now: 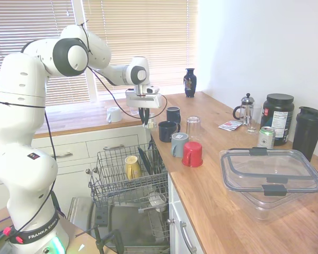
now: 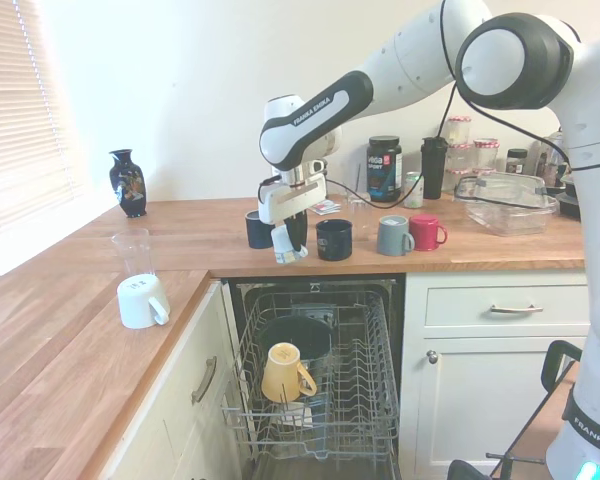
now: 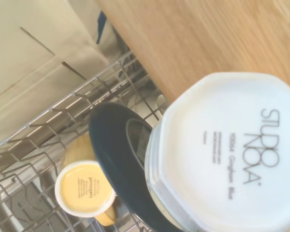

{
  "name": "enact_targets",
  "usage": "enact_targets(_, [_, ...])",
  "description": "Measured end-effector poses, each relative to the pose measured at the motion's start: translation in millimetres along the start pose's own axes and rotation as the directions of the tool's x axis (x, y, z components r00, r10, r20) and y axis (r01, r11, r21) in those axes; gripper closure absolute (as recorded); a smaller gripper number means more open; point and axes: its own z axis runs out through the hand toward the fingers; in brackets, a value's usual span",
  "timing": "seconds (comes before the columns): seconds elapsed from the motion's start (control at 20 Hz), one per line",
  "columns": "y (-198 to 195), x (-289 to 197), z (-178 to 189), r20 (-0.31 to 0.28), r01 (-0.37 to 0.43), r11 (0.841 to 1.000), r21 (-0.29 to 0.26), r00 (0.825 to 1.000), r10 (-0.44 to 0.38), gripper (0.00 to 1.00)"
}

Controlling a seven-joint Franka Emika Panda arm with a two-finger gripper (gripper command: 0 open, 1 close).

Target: Unload a mug from dishwasher

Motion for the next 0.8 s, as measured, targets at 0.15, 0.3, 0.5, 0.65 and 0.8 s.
enact_targets(0.15, [4,6,10,0.007,-0.012,1.0,-0.005,1.0,0.012,1.0])
enact_targets(0.3, [4,11,24,0.018,-0.023,1.0,-0.008,1.0,0.023,1.0])
enact_targets(0.5, [-1,21,29,0.013,-0.039,0.999,0.0,0.999,0.04,1.0])
enact_targets(0.65, [-4,31,26,0.009,-0.056,0.998,0.005,0.998,0.056,1.0])
enact_targets(0.8, [-7,41,21,0.01,-0.071,0.997,0.005,0.997,0.071,1.0])
